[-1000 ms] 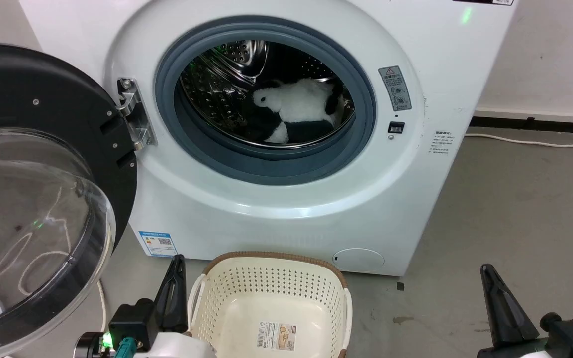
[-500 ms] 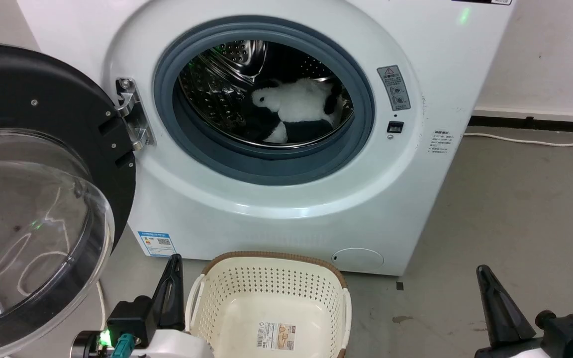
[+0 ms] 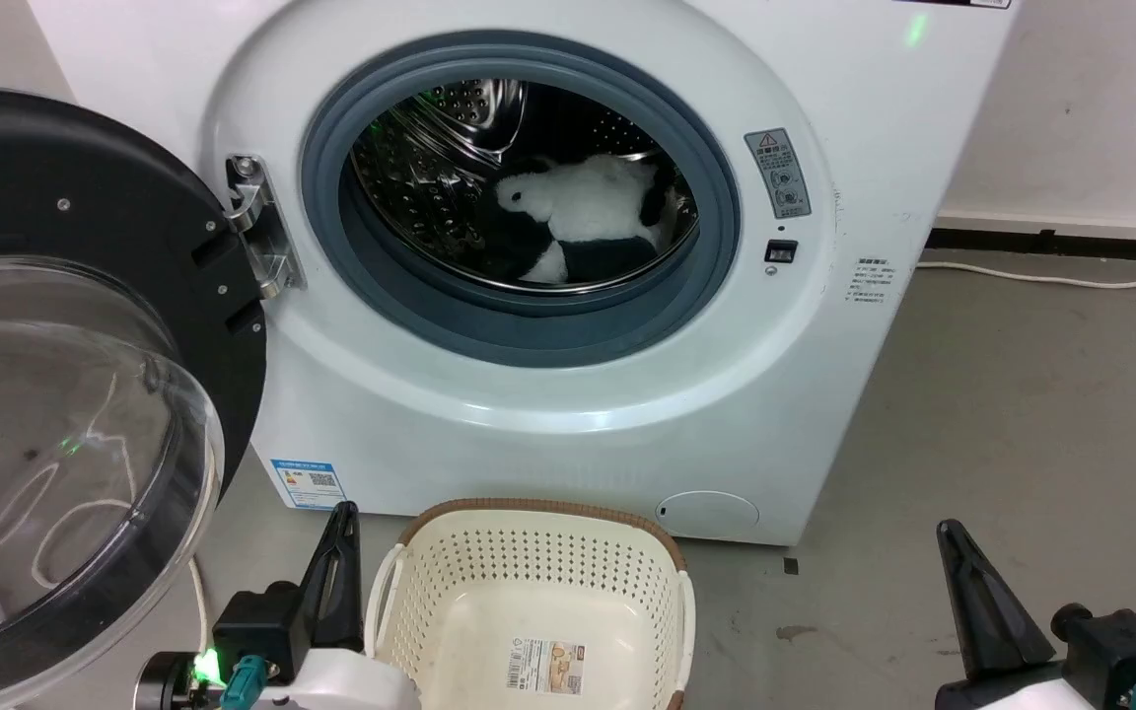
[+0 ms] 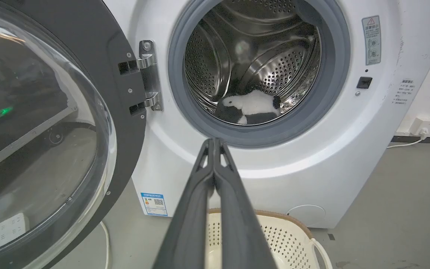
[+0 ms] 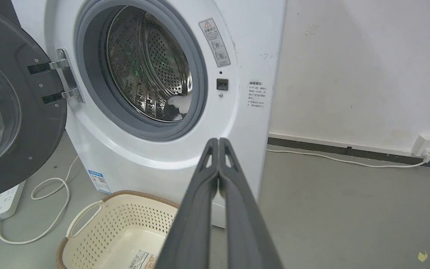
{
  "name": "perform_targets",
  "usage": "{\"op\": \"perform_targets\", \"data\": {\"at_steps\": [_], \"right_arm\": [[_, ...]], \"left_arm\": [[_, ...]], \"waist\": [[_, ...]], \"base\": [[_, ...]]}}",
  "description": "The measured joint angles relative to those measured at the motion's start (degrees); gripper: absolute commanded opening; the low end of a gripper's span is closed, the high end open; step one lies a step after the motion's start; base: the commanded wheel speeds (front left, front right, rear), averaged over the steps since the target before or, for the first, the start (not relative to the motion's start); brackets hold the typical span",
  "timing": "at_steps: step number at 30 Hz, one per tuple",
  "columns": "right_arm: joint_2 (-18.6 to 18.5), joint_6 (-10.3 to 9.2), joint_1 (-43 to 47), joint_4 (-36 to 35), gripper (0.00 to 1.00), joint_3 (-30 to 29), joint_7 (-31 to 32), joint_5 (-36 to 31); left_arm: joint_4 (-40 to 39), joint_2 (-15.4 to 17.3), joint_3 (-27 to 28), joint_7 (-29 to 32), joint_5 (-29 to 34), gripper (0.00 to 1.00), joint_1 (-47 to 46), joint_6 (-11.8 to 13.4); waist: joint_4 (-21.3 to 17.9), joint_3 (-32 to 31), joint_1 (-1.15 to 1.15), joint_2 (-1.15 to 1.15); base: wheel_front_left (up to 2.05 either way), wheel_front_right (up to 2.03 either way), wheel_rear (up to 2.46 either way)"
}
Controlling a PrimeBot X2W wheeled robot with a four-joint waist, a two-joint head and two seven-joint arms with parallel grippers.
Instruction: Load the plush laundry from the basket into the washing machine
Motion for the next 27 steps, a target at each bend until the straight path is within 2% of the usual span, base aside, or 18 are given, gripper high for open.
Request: {"op": "perform_targets", "data": {"at_steps": [27], "right_arm": [[0.00,0.00,-1.33,0.00,0.00,0.75,3.04,-0.97]], "left_arm": [[-1.49,-0.02,1.41,3.03,1.72,0.00,-0.01,-0.48]], "waist": [[-0.37,0.09,0.00,0.00]], "base": [[0.00,0.00,0.00]]}}
